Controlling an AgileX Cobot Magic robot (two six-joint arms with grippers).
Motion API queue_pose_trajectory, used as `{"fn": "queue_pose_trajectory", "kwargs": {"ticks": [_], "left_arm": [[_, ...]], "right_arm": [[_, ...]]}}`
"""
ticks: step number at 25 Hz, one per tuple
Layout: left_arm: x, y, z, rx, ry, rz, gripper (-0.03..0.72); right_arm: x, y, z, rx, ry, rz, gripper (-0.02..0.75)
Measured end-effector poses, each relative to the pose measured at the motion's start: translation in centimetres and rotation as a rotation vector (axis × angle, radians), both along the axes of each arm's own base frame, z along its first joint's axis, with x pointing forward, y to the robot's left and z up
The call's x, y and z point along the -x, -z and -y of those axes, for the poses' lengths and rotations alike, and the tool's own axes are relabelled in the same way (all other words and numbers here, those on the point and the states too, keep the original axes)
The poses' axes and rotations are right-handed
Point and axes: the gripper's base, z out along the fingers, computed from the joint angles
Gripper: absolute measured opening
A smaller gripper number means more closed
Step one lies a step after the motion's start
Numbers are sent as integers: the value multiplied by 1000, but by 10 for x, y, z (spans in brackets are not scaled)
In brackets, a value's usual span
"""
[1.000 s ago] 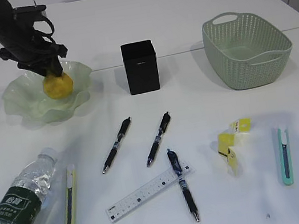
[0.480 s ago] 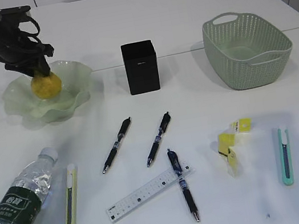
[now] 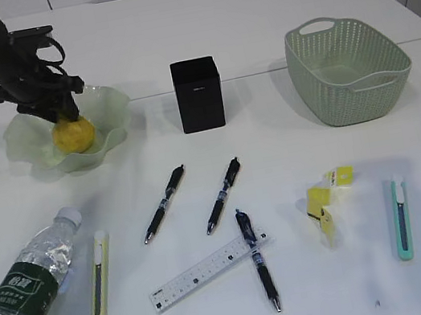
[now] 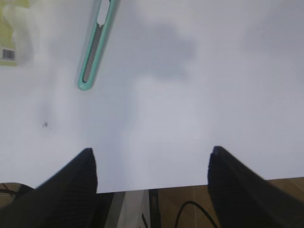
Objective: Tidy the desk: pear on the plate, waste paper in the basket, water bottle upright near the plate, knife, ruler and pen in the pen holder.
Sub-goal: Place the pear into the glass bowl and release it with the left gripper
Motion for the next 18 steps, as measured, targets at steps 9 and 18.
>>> {"fn": "queue_pose_trajectory", "kwargs": {"ticks": [9, 18], "left_arm": [[0, 0, 0, 4, 0, 0, 269], [-1, 0, 3, 37, -5, 4, 480]], "right_arm": [[0, 0, 0, 0, 0, 0, 566], [0, 0, 0, 0, 0, 2, 566]]}}
